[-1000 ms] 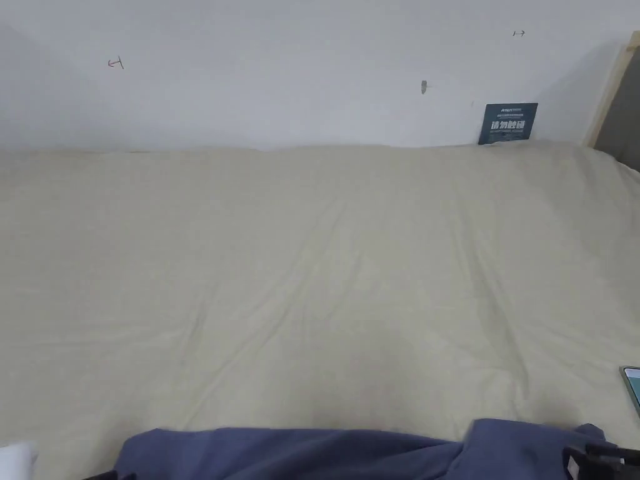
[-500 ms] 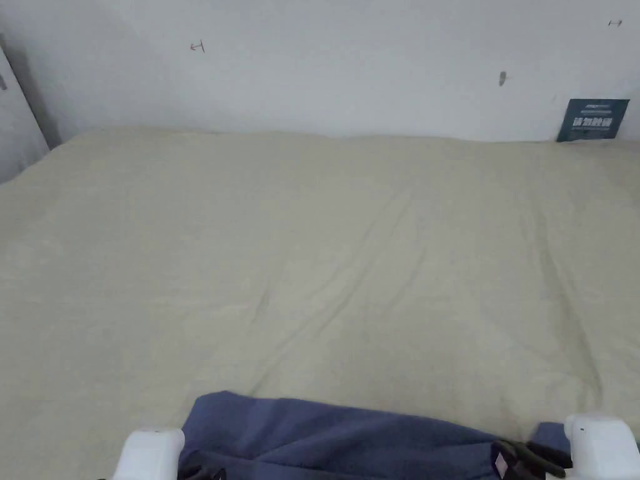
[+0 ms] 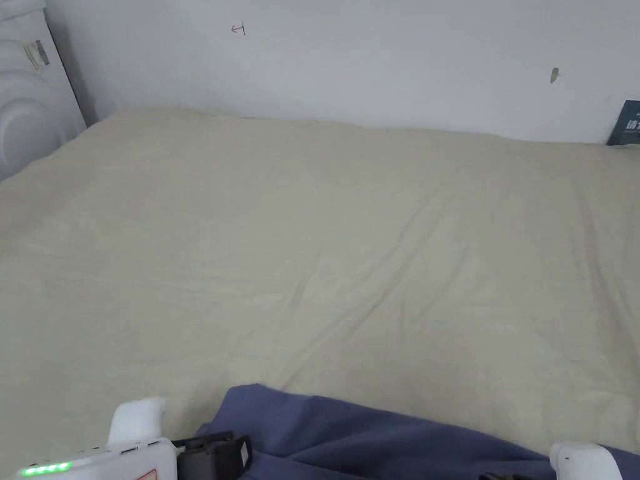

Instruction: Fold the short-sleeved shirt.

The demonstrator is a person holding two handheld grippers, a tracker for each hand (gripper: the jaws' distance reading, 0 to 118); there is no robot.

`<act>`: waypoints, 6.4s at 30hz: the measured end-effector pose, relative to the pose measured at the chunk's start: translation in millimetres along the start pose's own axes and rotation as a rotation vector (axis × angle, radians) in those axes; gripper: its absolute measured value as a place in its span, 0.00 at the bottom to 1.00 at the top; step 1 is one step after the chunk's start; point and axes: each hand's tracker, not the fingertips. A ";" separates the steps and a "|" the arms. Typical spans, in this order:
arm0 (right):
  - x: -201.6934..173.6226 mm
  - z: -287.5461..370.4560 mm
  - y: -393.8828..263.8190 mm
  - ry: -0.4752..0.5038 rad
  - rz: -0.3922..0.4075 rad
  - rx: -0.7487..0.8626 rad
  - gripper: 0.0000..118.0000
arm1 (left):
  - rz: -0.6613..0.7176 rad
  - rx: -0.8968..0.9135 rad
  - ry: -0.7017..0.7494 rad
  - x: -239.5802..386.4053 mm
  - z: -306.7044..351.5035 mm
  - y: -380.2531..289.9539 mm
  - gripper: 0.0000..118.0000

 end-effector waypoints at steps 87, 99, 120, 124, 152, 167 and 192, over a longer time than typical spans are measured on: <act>113.2 50.8 -36.7 -0.123 -0.240 0.013 0.04 | -0.361 -0.178 -0.455 244.0 -63.0 -10.3 0.86; 113.1 47.9 -31.2 -0.098 -0.239 0.029 0.04 | -0.272 -0.193 -0.318 199.9 -101.5 -14.8 0.00; 131.5 38.7 -37.7 -0.106 -0.279 -0.006 0.04 | -0.308 -0.350 -0.373 236.1 -138.2 -48.7 0.00; 133.3 39.4 -37.1 -0.103 -0.286 -0.002 0.04 | -0.349 -0.396 -0.393 256.7 -138.1 -58.0 0.00; 116.4 50.7 -23.2 -0.108 -0.238 0.028 0.04 | -0.140 -0.240 -0.336 173.2 -71.7 -33.3 0.00; 72.6 40.5 -4.0 -0.104 -0.125 -0.009 0.04 | -0.153 -0.324 -0.371 149.7 -114.2 -33.7 0.98; 62.3 28.4 -0.3 -0.122 -0.097 -0.064 0.04 | -0.182 -0.245 -0.385 144.5 -109.4 -24.4 0.08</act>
